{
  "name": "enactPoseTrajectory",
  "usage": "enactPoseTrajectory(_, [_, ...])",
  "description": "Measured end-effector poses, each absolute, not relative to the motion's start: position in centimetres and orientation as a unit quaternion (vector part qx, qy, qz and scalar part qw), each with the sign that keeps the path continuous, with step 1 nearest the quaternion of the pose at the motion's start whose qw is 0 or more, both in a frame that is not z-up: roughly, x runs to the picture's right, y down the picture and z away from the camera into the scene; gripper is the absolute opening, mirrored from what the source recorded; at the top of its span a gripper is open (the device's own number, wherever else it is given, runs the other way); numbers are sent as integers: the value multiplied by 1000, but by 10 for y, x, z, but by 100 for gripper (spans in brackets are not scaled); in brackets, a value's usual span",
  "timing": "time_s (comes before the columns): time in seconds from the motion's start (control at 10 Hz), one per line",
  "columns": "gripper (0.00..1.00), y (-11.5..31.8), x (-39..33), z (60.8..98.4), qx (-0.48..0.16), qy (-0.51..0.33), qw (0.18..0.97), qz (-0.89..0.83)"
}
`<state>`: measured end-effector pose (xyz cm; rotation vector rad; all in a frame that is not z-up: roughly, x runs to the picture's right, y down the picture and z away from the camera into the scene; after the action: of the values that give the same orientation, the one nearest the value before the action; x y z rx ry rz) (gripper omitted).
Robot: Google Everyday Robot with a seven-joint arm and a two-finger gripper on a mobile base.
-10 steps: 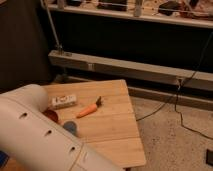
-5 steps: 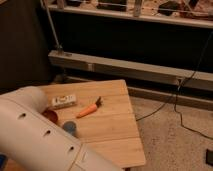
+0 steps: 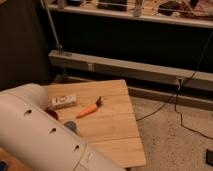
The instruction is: Wipe the white sponge on the table
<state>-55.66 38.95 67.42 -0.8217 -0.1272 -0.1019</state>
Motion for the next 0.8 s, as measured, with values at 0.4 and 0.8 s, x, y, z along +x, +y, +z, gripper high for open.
enactPoseTrajectory(0.4, [37, 400, -541, 674, -412, -53, 909, -30])
enactPoseTrajectory(0.8, [37, 408, -496, 676, -424, -21, 905, 8])
